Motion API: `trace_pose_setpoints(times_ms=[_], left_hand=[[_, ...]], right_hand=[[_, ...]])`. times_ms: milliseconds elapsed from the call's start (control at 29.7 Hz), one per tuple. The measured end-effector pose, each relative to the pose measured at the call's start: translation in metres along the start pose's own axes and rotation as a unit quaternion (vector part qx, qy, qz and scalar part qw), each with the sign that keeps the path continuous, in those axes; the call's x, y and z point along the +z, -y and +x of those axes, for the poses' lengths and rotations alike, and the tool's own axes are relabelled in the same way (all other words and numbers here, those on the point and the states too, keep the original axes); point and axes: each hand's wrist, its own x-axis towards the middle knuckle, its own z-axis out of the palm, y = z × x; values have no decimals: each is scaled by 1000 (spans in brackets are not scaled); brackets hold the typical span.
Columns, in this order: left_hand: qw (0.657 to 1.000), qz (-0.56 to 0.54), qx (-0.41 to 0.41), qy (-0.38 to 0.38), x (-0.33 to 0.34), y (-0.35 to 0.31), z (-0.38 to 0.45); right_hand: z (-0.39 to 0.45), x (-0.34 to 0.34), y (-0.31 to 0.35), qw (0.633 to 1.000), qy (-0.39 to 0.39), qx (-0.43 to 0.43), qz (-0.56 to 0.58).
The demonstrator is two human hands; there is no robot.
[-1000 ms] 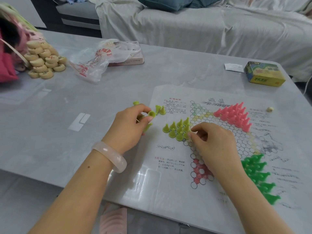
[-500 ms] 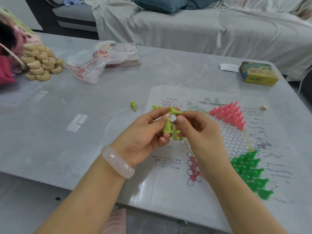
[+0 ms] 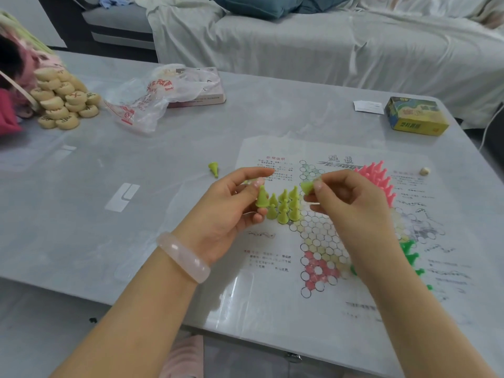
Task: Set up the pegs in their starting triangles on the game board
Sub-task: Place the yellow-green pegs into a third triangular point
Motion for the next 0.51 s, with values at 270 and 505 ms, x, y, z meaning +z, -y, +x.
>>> trace_pose_setpoints(times_ms=[270, 505], left_hand=[[996, -58, -35, -60, -5, -1, 3], [996, -55, -35, -64, -3, 0, 3]], right_hand=[[-9, -7, -18, 943, 76, -51, -321], [-11, 2, -22, 920, 76, -67, -378]])
